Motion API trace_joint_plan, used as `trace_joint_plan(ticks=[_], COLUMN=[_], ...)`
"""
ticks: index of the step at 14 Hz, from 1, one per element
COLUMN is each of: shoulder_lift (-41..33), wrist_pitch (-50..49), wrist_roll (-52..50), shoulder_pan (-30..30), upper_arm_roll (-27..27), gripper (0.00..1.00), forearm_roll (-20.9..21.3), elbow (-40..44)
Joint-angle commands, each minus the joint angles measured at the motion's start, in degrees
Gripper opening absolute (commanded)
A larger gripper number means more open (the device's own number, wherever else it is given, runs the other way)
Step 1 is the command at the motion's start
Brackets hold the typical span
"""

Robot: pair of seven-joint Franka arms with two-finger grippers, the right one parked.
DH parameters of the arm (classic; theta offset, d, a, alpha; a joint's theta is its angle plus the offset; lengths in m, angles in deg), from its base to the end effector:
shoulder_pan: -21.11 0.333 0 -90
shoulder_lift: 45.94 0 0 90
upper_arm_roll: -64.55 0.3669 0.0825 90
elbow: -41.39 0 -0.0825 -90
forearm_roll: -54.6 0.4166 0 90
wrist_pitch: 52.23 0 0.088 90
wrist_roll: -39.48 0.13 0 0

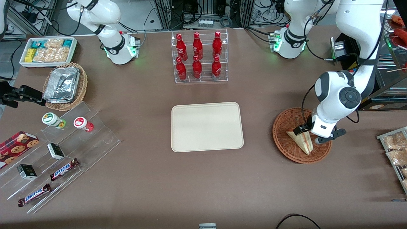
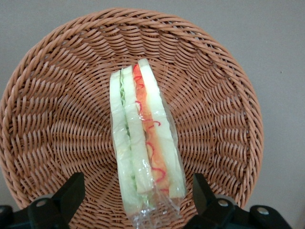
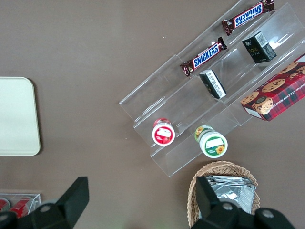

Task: Place sandwich from basket to tray
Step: 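Close the left gripper on the wrapped sandwich and lift it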

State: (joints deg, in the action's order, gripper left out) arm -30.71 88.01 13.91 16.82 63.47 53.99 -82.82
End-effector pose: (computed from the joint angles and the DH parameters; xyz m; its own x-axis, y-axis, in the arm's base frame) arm 0.5967 -0.0562 0.2738 0.9354 0.3536 0.0074 0.3535 -0.9353 0.0167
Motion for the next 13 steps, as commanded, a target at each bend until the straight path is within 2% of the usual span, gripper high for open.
trace_joint_plan(ticks=[1, 3, 4, 5, 8, 9, 13], shoulder_lift=[0.8, 1.2, 1.4, 1.4, 1.4, 1.4, 0.4], wrist_pitch=[1.8, 2.5, 2.8, 2.9, 2.8, 2.5, -2.0], wrist_roll=[-1.0, -1.0, -1.0, -1.0, -1.1, -1.7, -1.9], shoulder_pan=[-0.2, -0.2, -0.3, -0.3, -0.3, -0.3, -0.6], upper_arm_roll=[0.1, 0.1, 0.1, 0.1, 0.1, 0.1, 0.1], gripper=[1.00, 0.92, 0.78, 0.58, 0.09, 0.00, 0.00], forearm_roll=[-0.3, -0.3, -0.3, -0.3, -0.3, -0.3, 0.2], elbow=[-0.2, -0.2, -0.2, -0.2, 0.3, 1.1, 3.9])
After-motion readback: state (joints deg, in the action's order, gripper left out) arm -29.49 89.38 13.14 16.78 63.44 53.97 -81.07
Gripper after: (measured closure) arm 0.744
